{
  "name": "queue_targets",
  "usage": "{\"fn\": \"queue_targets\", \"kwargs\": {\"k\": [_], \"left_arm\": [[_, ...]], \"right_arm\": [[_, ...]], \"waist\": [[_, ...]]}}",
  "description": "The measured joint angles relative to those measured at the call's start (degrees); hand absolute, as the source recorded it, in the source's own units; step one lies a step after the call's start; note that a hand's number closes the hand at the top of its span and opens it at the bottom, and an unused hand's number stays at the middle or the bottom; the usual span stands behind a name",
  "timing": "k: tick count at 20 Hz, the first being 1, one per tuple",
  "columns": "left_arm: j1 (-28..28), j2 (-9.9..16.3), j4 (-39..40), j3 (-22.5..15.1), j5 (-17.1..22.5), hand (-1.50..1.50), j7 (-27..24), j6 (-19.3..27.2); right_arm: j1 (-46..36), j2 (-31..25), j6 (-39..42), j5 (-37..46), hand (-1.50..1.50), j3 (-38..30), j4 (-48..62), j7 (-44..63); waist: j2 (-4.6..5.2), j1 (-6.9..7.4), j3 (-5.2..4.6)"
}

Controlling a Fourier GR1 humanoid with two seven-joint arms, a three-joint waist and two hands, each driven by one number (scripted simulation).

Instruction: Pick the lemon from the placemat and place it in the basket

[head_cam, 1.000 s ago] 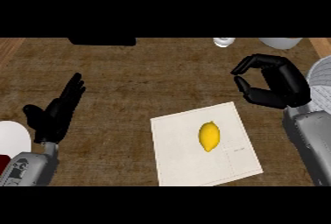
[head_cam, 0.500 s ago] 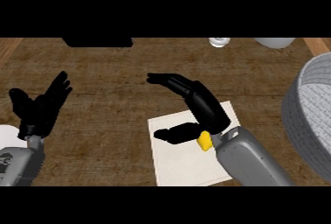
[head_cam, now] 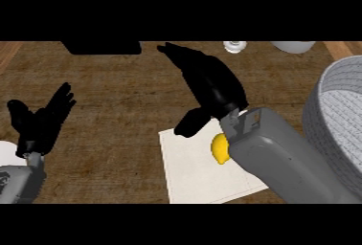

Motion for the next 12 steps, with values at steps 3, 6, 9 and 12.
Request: {"fn": "queue_targets", "kwargs": {"k": [3,6,9,12], "left_arm": [[0.3,-0.5,-0.2,-0.3,-0.3,0.00,0.0,0.3],[0.5,0.0,-1.1,0.3,0.2,0.00,0.3,-0.3],[0.7,-0.1,-1.0,0.5,0.0,0.00,0.1,-0.4],[0.1,-0.4,-1.2,0.5,-0.3,0.00,0.9,0.1]], "right_arm": [[-6.2,-2.9,7.0,0.8,-1.50,-1.5,0.4,10.1],[-11.1,-4.9,15.2,-2.5,-1.50,-4.7,-0.1,18.0],[-13.7,-6.9,22.0,-9.1,-1.50,-8.2,0.8,19.9],[-14.5,-8.1,26.5,-15.7,-1.50,-10.6,1.2,21.1]], "waist": [[-0.01,-0.16,0.03],[0.19,0.04,0.12],[0.34,-0.01,0.16],[0.43,-0.20,0.20]]}}
